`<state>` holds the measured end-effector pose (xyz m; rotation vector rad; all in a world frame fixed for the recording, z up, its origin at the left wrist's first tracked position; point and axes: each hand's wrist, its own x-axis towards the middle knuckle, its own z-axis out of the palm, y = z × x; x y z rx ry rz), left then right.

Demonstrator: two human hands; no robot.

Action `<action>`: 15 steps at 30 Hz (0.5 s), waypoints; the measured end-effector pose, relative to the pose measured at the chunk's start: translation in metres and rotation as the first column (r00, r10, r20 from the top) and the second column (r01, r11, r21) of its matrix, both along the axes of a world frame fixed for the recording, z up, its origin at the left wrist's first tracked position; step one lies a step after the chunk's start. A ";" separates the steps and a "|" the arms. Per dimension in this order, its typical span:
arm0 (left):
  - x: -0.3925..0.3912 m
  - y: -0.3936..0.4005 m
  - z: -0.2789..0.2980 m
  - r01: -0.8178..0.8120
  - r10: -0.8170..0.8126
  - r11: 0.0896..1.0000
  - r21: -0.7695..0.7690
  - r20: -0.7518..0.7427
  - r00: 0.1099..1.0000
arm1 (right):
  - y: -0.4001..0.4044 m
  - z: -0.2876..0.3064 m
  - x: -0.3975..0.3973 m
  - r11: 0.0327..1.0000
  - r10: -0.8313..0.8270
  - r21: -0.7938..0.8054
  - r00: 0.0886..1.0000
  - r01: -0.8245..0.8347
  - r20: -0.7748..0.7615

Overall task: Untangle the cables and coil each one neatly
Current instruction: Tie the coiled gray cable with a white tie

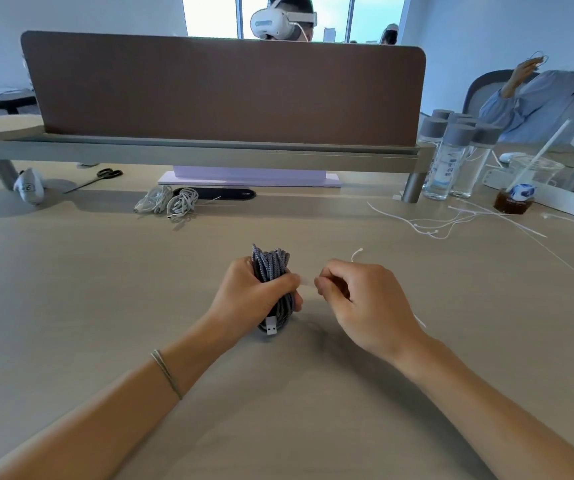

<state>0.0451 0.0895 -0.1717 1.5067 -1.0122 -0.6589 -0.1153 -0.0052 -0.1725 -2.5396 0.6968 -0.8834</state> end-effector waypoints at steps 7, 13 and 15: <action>-0.004 -0.001 -0.003 0.010 -0.011 1.000 0.017 0.078 0.997 | 0.012 0.001 0.003 0.990 -0.065 -0.132 0.986 0.045 -0.155; 0.006 -0.002 -0.004 0.126 -0.118 0.992 0.018 -0.254 0.960 | 0.008 0.011 -0.002 0.972 0.036 0.234 0.999 -0.027 -0.031; 0.013 -0.002 -0.004 0.210 -0.193 0.978 0.003 -0.387 0.902 | 0.010 0.018 -0.004 0.940 0.103 0.326 0.995 -0.101 0.013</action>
